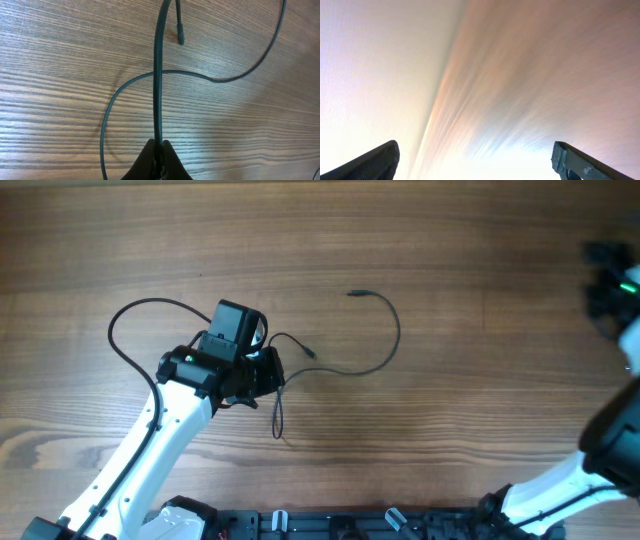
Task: Untangle cables
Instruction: 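Move the right gripper to the center and grasp a black cable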
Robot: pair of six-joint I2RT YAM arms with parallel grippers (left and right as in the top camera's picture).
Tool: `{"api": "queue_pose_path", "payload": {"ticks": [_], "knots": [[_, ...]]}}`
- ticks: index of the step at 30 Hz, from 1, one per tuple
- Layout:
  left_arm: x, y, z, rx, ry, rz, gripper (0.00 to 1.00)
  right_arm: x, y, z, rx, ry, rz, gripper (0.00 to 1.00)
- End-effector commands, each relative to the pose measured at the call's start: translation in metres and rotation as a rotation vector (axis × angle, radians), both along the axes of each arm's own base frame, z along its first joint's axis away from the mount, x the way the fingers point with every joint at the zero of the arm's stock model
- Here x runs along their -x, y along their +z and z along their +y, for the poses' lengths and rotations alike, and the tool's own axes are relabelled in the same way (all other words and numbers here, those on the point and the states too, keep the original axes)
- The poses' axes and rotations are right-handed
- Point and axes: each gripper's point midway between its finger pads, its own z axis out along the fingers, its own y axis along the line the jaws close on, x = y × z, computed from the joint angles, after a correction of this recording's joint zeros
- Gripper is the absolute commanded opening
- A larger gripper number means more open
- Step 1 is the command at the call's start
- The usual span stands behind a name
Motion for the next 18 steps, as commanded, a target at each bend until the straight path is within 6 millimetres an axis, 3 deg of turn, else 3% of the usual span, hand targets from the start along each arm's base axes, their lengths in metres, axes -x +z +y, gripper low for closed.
{"api": "queue_pose_path", "payload": {"ticks": [1, 3, 5, 7, 9, 11, 16, 18], "knots": [[-0.005, 0.001, 0.008, -0.054, -0.028, -0.047, 0.07, -0.014, 0.026, 0.157, 0.004, 0.542, -0.166, 1.00], [-0.005, 0.001, 0.008, -0.066, -0.077, -0.063, 0.09, 0.004, 0.030, 0.242, 0.013, 0.831, -0.245, 1.00], [-0.004, 0.000, 0.009, -0.076, -0.109, -0.070, 0.09, 0.028, 0.022, 0.289, 0.018, 1.001, -0.246, 1.00], [-0.005, 0.000, 0.011, -0.087, -0.126, -0.080, 0.09, 0.059, -0.005, 0.324, 0.063, 1.119, -0.132, 1.00], [-0.007, 0.000, 0.018, -0.093, -0.115, -0.078, 0.09, 0.084, -0.037, 0.334, 0.178, 1.177, 0.028, 1.00], [-0.011, -0.001, 0.036, -0.114, -0.106, -0.080, 0.09, 0.117, -0.073, 0.329, 0.338, 1.217, 0.269, 1.00], [-0.008, 0.002, 0.052, -0.028, -0.206, -0.085, 0.09, 0.172, -0.087, 0.334, 0.448, 1.440, 0.413, 1.00], [-0.005, 0.005, 0.057, 0.024, -0.253, -0.098, 0.09, 0.189, -0.084, 0.353, 0.436, 1.548, 0.381, 1.00]]}}
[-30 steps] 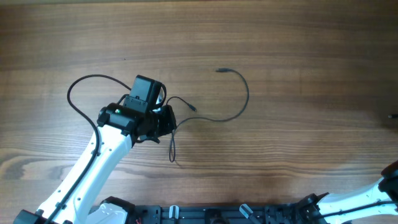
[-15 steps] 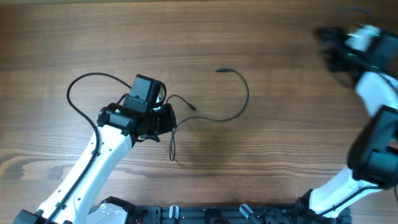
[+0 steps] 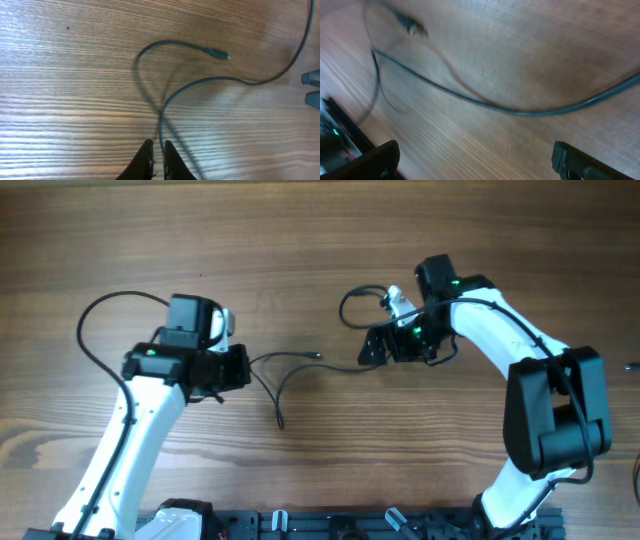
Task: Untangle cables
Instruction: 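Move the right gripper to the center and grasp a black cable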
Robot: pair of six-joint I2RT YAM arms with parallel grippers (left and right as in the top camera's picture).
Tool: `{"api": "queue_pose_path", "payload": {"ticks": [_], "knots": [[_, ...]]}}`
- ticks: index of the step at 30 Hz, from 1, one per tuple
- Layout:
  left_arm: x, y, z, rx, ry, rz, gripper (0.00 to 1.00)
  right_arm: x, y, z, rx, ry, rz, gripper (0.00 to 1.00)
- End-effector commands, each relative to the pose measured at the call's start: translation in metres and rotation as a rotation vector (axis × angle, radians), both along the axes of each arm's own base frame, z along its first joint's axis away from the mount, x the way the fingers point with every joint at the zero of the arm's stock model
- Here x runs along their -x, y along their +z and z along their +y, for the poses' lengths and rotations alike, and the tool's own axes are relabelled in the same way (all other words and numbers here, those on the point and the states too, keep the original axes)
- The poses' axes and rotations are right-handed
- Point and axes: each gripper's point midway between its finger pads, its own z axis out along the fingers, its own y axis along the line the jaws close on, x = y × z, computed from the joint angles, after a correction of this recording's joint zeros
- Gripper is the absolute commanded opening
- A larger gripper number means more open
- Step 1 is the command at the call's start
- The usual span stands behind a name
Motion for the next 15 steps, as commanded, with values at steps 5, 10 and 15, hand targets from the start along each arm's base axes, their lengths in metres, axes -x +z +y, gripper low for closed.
{"api": "queue_pose_path", "payload": {"ticks": [5, 10, 15], "knots": [[0.004, 0.007, 0.022, 0.087, -0.081, -0.034, 0.05, 0.056, 0.008, 0.054, -0.070, 0.386, -0.036, 1.00], [0.000, 0.005, 0.047, 0.056, 0.006, -0.036, 0.14, 0.088, 0.007, 0.088, -0.075, 0.526, -0.042, 1.00], [-0.001, 0.005, 0.058, 0.065, 0.065, -0.031, 0.22, 0.103, 0.007, 0.125, -0.110, 0.633, -0.126, 1.00]]}}
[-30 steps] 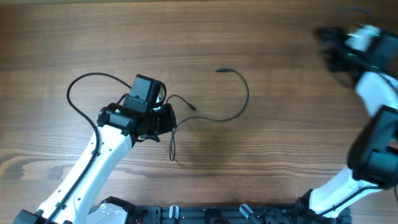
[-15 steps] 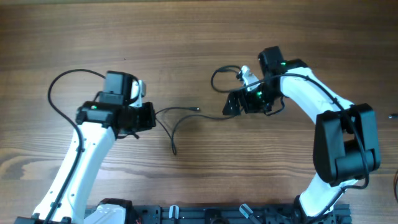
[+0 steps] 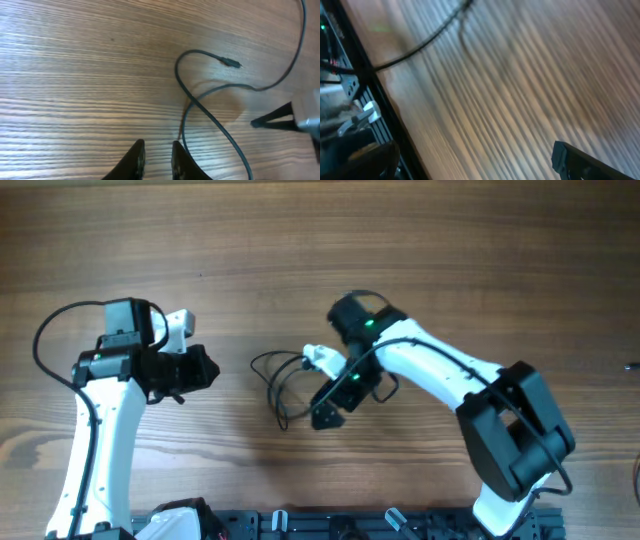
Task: Untangle cables
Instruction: 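Move the right gripper to the center and grasp a black cable, then pull the grasped cable up and to the right with the right gripper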
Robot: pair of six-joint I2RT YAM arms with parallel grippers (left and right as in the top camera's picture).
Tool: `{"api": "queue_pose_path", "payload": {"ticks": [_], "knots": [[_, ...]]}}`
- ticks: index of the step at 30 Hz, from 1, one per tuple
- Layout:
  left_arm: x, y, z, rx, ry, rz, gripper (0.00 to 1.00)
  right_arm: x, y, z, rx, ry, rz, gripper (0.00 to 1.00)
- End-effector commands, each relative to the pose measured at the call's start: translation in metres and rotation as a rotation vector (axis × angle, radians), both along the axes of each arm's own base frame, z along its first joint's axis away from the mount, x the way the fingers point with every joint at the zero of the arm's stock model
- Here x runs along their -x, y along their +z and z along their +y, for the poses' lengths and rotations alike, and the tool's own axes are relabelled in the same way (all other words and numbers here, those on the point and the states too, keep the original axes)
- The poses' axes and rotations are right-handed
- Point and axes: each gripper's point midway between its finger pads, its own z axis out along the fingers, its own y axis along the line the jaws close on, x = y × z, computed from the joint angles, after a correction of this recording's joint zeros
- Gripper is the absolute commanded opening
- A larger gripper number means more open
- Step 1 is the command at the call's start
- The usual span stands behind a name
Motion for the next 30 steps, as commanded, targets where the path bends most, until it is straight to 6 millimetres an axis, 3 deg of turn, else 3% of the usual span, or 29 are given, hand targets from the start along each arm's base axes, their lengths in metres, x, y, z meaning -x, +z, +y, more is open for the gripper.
{"api": "queue_pose_path", "payload": {"ticks": [1, 4, 6, 9, 12, 13, 14, 15, 23, 27, 30], "knots": [[0.001, 0.002, 0.002, 0.008, 0.014, -0.007, 0.23, 0.010, 0.005, 0.026, -0.054, 0.050, -0.037, 1.00], [0.001, 0.002, 0.003, 0.008, 0.014, -0.008, 0.27, 0.012, 0.010, 0.048, -0.100, 0.012, -0.031, 1.00], [0.000, 0.002, 0.003, 0.007, 0.014, -0.009, 0.30, 0.026, 0.028, 0.071, -0.235, 0.040, 0.040, 1.00], [0.000, 0.002, 0.003, 0.007, 0.014, -0.013, 0.49, 0.046, 0.056, 0.095, -0.408, 0.083, 0.147, 1.00], [-0.001, 0.002, 0.003, 0.006, 0.014, -0.015, 0.55, 0.045, 0.064, 0.108, -0.431, 0.035, 0.188, 0.97], [-0.001, 0.002, 0.003, 0.006, 0.014, -0.015, 0.55, 0.043, 0.067, 0.113, -0.435, 0.011, 0.195, 0.82], [-0.001, 0.002, 0.003, 0.006, 0.014, -0.015, 0.56, 0.040, 0.070, 0.119, -0.444, -0.015, 0.200, 0.13], [-0.001, 0.002, 0.003, 0.006, 0.014, -0.015, 0.55, 0.038, 0.071, 0.122, -0.446, -0.034, 0.209, 0.04], [-0.001, 0.002, 0.003, 0.007, 0.015, -0.014, 0.55, 0.022, 0.073, 0.133, -0.446, -0.118, 0.180, 0.04], [0.000, 0.002, 0.003, 0.007, 0.015, -0.012, 0.56, -0.001, 0.049, 0.125, -0.318, -0.239, 0.068, 0.04], [0.000, 0.002, 0.003, 0.008, 0.014, -0.009, 0.56, -0.026, 0.021, 0.101, -0.140, -0.344, -0.084, 0.04]]}}
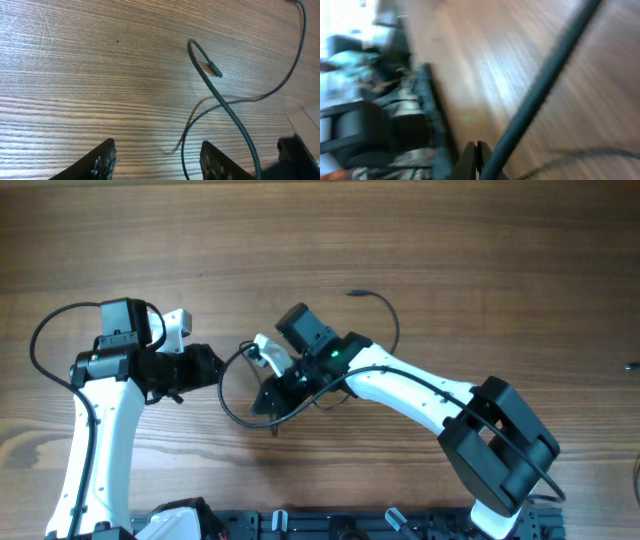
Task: Untangle cables
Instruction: 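Pull the grasped cable up and to the right with the right gripper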
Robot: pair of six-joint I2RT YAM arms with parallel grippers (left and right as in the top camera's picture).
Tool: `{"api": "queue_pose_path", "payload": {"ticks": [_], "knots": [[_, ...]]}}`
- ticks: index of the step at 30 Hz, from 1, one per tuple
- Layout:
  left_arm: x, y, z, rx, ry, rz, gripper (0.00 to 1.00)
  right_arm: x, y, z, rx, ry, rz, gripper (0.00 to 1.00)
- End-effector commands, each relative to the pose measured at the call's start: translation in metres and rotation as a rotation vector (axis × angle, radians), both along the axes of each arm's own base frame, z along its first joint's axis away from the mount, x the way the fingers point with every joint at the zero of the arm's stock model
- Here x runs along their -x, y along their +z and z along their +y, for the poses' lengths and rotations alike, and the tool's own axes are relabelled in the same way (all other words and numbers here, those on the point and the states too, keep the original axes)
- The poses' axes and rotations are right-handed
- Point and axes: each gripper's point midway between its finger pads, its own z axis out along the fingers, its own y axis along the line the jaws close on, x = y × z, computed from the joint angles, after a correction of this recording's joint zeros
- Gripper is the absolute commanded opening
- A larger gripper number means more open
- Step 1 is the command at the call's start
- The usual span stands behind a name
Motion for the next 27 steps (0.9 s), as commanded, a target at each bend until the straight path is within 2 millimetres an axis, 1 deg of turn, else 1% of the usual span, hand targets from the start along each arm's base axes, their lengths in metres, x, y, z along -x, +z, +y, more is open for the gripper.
{"api": "queue_pose_path", "payload": {"ticks": [1, 2, 3, 4, 8, 9, 11, 12, 13, 14, 15, 18, 19, 20, 21, 22, 23, 24, 25, 26, 27], "knots": [[0.001, 0.002, 0.000, 0.005, 0.000, -0.007, 0.56, -0.040, -0.034, -0.034, 0.276, -0.181, -0.193, 0.04], [0.001, 0.002, 0.000, 0.006, 0.000, -0.007, 0.56, -0.044, -0.038, -0.040, 0.314, -0.198, -0.215, 0.04], [0.001, 0.002, 0.000, 0.006, 0.000, -0.007, 0.57, -0.052, -0.044, -0.052, 0.378, -0.227, -0.251, 0.04], [0.001, 0.002, 0.000, 0.006, 0.000, -0.007, 0.57, -0.057, -0.047, -0.059, 0.411, -0.245, -0.268, 0.04], [0.002, 0.002, 0.000, 0.006, 0.000, -0.005, 0.56, -0.094, -0.050, -0.095, 0.483, -0.367, -0.294, 0.04], [0.002, 0.002, 0.000, 0.007, 0.000, -0.005, 0.56, -0.109, -0.051, -0.112, 0.506, -0.421, -0.293, 0.04], [0.002, 0.002, 0.000, 0.007, 0.000, -0.005, 0.57, -0.132, -0.052, -0.143, 0.541, -0.506, -0.283, 0.04], [0.002, 0.002, 0.000, 0.007, 0.000, -0.005, 0.57, -0.151, -0.053, -0.173, 0.570, -0.586, -0.265, 0.04], [0.002, 0.002, 0.000, 0.007, 0.000, -0.005, 0.56, -0.163, -0.054, -0.197, 0.593, -0.646, -0.251, 0.04], [0.002, 0.002, 0.000, 0.007, 0.000, -0.005, 0.56, -0.170, -0.054, -0.212, 0.608, -0.683, -0.244, 0.04], [0.002, 0.002, 0.000, 0.007, 0.000, -0.005, 0.56, -0.181, -0.054, -0.239, 0.633, -0.747, -0.233, 0.04], [0.002, 0.002, -0.001, 0.010, -0.001, -0.006, 0.57, -0.196, -0.055, -0.293, 0.690, -0.871, -0.209, 0.04], [0.002, 0.002, -0.001, 0.010, -0.001, -0.007, 0.57, -0.203, -0.055, -0.323, 0.734, -0.942, -0.216, 0.04], [0.002, 0.002, -0.001, 0.010, -0.001, -0.007, 0.57, -0.207, -0.054, -0.347, 0.774, -0.992, -0.223, 0.04], [0.002, 0.002, -0.001, 0.010, -0.001, -0.006, 0.57, -0.210, -0.053, -0.367, 0.813, -1.034, -0.233, 0.04], [0.002, 0.002, -0.001, 0.010, -0.001, -0.006, 0.57, -0.214, -0.049, -0.398, 0.875, -1.106, -0.251, 0.04], [0.002, 0.002, -0.001, 0.010, -0.001, -0.006, 0.57, -0.217, -0.046, -0.422, 0.907, -1.168, -0.260, 0.04], [0.002, 0.002, -0.001, 0.010, -0.001, -0.006, 0.57, -0.219, -0.042, -0.440, 0.924, -1.213, -0.261, 0.04], [0.002, 0.002, -0.001, 0.013, -0.002, -0.006, 0.56, -0.221, -0.035, -0.466, 0.941, -1.289, -0.255, 0.04], [0.002, 0.002, -0.002, 0.015, -0.002, -0.006, 0.56, -0.222, -0.030, -0.486, 0.954, -1.352, -0.251, 0.04], [0.002, 0.002, -0.002, 0.017, -0.003, -0.006, 0.57, -0.221, -0.021, -0.516, 0.974, -1.442, -0.240, 0.04]]}}
